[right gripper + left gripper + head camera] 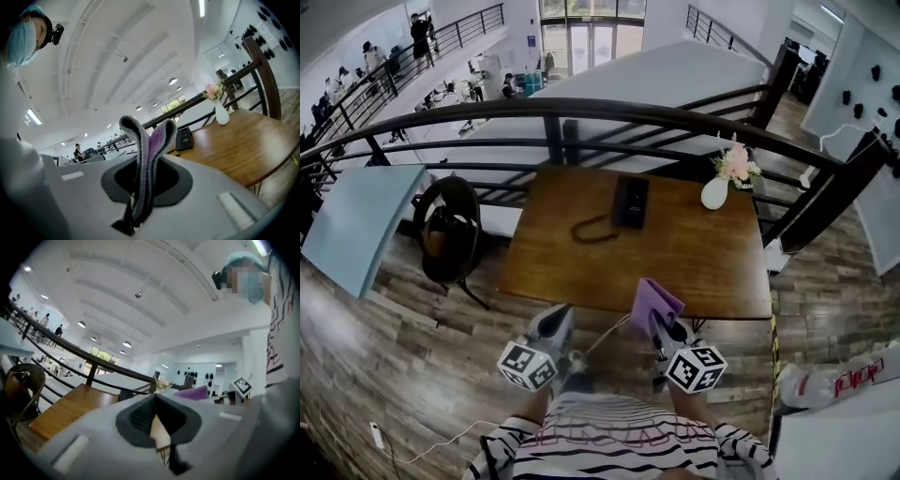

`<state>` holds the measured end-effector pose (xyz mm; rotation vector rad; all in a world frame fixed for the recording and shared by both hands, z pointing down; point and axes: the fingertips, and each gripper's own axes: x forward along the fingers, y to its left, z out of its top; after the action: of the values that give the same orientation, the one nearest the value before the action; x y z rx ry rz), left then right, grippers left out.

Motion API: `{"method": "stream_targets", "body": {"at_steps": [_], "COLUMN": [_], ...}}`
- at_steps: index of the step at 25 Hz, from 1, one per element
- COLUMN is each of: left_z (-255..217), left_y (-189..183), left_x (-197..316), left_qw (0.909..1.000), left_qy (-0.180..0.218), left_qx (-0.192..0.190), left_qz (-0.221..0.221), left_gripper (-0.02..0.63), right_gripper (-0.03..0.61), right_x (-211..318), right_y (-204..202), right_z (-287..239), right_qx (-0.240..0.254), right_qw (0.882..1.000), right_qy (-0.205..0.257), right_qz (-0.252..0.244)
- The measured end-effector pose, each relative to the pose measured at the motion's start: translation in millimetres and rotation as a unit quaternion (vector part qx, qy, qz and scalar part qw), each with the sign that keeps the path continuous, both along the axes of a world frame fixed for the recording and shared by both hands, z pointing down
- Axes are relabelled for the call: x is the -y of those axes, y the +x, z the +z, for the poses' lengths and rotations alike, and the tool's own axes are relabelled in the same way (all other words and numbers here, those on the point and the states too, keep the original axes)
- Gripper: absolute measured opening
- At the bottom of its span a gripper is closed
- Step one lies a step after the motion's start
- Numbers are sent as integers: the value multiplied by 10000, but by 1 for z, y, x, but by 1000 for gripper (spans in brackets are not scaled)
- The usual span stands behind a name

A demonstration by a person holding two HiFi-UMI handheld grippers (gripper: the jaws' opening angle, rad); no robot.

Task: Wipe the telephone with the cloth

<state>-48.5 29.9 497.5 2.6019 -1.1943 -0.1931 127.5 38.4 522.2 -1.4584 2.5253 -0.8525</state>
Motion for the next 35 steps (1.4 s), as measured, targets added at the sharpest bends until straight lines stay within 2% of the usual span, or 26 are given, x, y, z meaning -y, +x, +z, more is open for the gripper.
{"method": "stream_targets", "body": {"at_steps": [5,18,23,28,35], "left_z": [-10,-15,-12,-4,-4], "left_y": [-13,-71,-89,-93,-89], "left_x": [61,182,212,224,246], "left_qw": [9995,9971,9959,9954,9963], "left_qy": [131,78,102,8,7], "left_qx": [25,81,53,-32,-80], "left_qz": [272,759,901,956,854], "left_gripper": [3,3,3,3,3], "right_gripper": [35,35,35,35,35], "right_x": [59,174,192,200,230], "right_y": [-17,-81,-99,-94,-90], "right_z": [-9,-19,-17,-8,-3], "right_qx": [-27,1,9,-19,-6], "right_qw": [9998,9983,9972,9957,9965], "right_qy": [103,140,171,56,-32], "right_qz": [195,572,721,921,836]}}
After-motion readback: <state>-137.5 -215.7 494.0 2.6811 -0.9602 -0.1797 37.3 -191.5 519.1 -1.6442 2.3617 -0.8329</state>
